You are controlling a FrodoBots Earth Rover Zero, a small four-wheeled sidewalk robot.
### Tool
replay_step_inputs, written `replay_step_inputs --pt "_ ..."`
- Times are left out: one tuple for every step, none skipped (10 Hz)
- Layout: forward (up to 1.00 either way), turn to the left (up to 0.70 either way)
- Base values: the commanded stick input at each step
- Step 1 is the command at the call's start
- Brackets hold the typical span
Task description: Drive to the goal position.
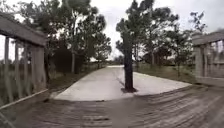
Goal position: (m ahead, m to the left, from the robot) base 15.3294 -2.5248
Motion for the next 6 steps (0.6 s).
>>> replay_step_inputs --pt "0.85 0.0" --pt "0.85 0.0" --pt "0.85 0.0" --pt "0.85 0.0" --pt "0.85 0.0" --pt "0.85 0.0"
